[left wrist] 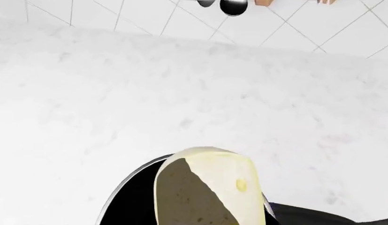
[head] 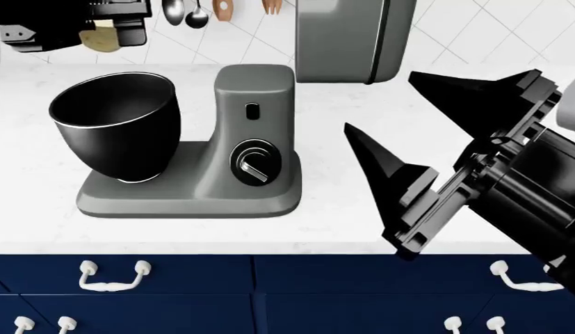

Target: Place the cheese in the stand mixer bowl.

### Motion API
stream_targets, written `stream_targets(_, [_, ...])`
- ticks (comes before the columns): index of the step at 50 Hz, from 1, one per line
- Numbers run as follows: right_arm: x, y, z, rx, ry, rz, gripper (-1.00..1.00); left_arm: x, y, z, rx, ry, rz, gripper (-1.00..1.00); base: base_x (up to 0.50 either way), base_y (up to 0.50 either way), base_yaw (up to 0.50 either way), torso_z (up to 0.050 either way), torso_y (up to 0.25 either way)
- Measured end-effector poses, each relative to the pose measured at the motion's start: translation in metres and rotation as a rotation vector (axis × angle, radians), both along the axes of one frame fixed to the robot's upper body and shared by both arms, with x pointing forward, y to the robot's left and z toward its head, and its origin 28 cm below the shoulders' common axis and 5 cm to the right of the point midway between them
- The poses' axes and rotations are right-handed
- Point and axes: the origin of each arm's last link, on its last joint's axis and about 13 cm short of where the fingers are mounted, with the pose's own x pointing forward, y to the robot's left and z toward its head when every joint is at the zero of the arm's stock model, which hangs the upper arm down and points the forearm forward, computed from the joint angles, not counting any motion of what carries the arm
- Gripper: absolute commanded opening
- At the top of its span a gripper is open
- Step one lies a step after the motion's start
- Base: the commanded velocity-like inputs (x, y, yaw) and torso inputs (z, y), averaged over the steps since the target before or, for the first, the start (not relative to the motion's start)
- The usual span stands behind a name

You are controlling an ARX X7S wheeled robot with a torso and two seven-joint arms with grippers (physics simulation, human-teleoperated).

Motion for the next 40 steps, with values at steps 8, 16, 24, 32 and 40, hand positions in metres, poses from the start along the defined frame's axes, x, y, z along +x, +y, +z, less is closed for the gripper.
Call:
stream_targets(8, [0.001,-0.001,-0.001,0.004,0.002,-0.002,1.0,0.006,-0.002,-0.006,0.024,0.037,0.011,-1.0,0.0,0.0,0.0,0.0,0.0])
stream_targets(16, [0.001,-0.001,-0.003,0.009,0.005,-0.003,1.0,0.01,-0.002,-0.015,0.048,0.082,0.033,-1.0,0.0,0.0,0.0,0.0,0.0])
stream_targets(24, [0.002,-0.002,-0.005,0.014,0.007,-0.005,1.0,0.014,-0.002,-0.027,0.069,0.125,0.045,-1.0,0.0,0.0,0.0,0.0,0.0])
stream_targets(32, [0.002,-0.003,-0.005,0.018,0.007,-0.008,1.0,0.017,-0.003,-0.037,0.083,0.156,0.048,-1.0,0.0,0.0,0.0,0.0,0.0])
stream_targets(40, [0.002,-0.004,-0.005,0.02,0.005,-0.01,1.0,0.021,-0.004,-0.046,0.093,0.181,0.045,-1.0,0.0,0.0,0.0,0.0,0.0])
